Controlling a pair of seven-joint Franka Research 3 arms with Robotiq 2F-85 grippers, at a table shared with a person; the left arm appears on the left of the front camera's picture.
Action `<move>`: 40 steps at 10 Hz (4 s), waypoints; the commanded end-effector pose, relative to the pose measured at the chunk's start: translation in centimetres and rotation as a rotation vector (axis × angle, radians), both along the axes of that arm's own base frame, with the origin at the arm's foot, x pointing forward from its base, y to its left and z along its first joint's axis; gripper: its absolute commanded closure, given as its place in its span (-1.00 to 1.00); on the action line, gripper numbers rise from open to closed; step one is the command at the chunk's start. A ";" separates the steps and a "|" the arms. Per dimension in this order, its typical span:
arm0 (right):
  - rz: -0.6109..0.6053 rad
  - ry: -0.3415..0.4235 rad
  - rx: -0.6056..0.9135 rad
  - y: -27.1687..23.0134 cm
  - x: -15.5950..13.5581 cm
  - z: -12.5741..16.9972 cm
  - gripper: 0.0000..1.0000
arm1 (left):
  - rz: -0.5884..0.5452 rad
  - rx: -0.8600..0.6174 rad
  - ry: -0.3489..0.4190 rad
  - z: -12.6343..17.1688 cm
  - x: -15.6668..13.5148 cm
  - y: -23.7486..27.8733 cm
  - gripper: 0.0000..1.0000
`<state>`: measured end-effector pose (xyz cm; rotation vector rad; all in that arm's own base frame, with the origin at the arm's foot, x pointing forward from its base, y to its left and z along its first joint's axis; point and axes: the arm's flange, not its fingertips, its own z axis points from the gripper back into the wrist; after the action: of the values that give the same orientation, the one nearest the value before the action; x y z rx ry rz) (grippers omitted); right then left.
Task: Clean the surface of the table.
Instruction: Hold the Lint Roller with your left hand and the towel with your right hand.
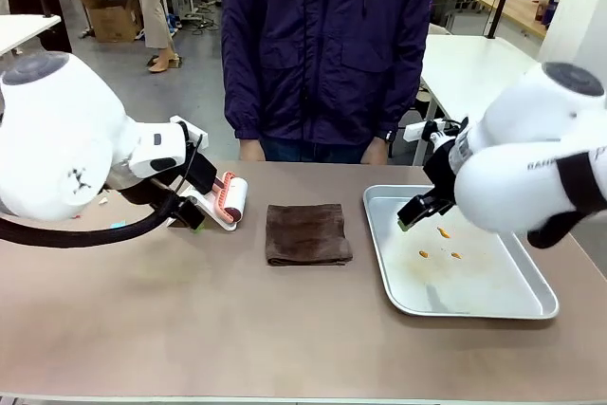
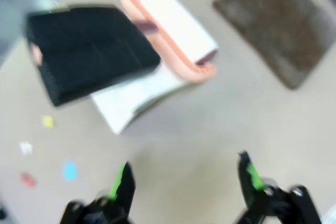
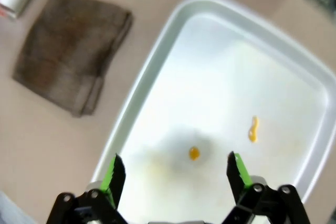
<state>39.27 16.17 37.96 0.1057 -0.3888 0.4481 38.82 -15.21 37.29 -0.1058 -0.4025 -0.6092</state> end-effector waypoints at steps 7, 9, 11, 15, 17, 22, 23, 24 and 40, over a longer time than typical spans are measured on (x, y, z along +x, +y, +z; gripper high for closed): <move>-0.086 0.288 0.724 -11.0 -5.1 6.7 -1.00 | -0.029 -0.752 0.211 8.2 -4.0 17.1 -1.00; -0.158 0.304 0.841 -16.9 -6.9 5.8 -1.00 | -0.073 -0.985 0.203 7.6 -4.5 24.2 -1.00; -0.310 0.248 0.939 -24.0 -8.4 5.7 -1.00 | -0.014 -1.116 0.176 5.9 -5.2 30.5 -1.00; -0.489 0.090 1.169 -35.4 -11.3 4.4 -1.00 | 0.125 -1.286 0.058 1.8 -9.5 37.8 -1.00; -0.523 0.033 1.248 -37.9 -12.4 3.3 -1.00 | 0.199 -1.344 -0.005 0.8 -11.4 38.0 -1.00; -0.572 0.074 1.197 -38.4 -12.7 4.7 -1.00 | 0.193 -1.313 0.055 0.7 -11.2 39.1 -1.00; -0.572 0.074 1.197 -38.4 -12.7 4.7 -1.00 | 0.193 -1.313 0.055 0.7 -11.2 39.1 -1.00; -0.572 0.074 1.197 -38.4 -12.7 4.7 -1.00 | 0.193 -1.313 0.055 0.7 -11.2 39.1 -1.00; -0.283 0.140 0.706 1.1 -0.6 12.0 -1.00 | 0.370 -0.700 0.396 16.3 2.1 14.8 -1.00</move>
<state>35.39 16.08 50.26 0.7087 -0.4475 0.0456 39.61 -0.59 53.17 -0.8397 -0.3087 -0.0493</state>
